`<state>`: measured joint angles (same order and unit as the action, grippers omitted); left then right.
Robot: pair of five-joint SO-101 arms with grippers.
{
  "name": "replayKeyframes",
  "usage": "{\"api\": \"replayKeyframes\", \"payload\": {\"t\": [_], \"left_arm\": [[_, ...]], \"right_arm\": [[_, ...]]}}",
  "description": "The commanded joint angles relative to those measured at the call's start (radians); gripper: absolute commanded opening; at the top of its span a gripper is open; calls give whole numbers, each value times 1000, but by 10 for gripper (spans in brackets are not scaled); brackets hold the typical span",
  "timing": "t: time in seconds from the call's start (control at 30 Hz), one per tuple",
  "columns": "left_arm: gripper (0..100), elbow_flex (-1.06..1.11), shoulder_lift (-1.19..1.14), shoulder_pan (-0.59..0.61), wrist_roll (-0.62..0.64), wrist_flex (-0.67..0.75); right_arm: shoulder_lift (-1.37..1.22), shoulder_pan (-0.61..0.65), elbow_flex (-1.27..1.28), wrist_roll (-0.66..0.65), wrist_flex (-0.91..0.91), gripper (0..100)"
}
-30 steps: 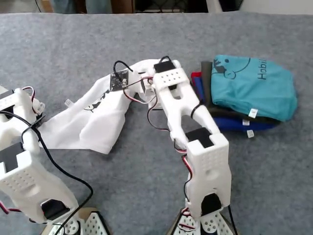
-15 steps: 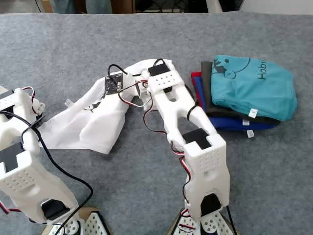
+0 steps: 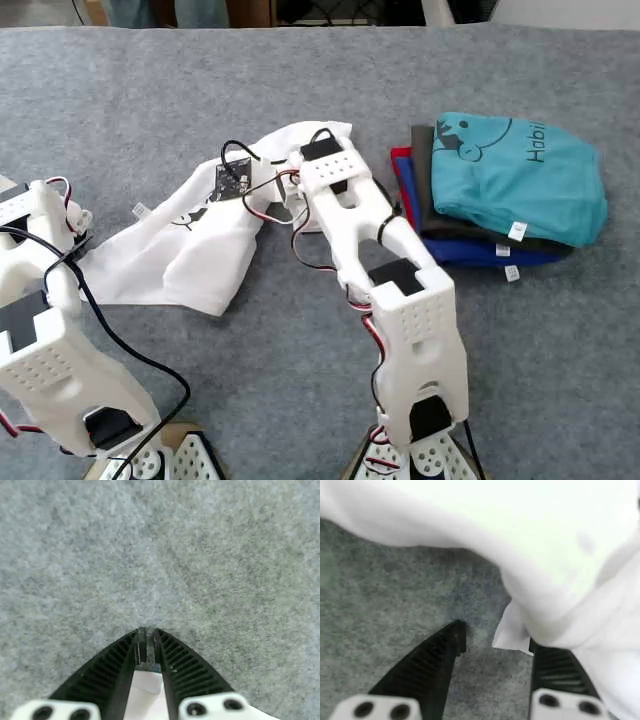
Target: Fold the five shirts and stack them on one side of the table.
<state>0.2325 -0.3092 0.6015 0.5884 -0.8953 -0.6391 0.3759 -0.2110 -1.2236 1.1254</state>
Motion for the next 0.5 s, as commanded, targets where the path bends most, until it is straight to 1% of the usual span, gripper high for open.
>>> {"api": "replayKeyframes", "payload": {"t": [0.0, 0.17, 0.33, 0.47], "left_arm": [[55, -39, 6, 21, -6, -3], [55, -39, 6, 21, -6, -3], [55, -39, 6, 22, -6, -3], [55, -38, 6, 28, -2, -3]], "right_arm": [[-7, -3, -25, -11, -26, 218], [-8, -21, -36, -11, -26, 216], [-41, -75, -38, -31, -26, 215], [-74, -87, -104, -31, 9, 215]]}}
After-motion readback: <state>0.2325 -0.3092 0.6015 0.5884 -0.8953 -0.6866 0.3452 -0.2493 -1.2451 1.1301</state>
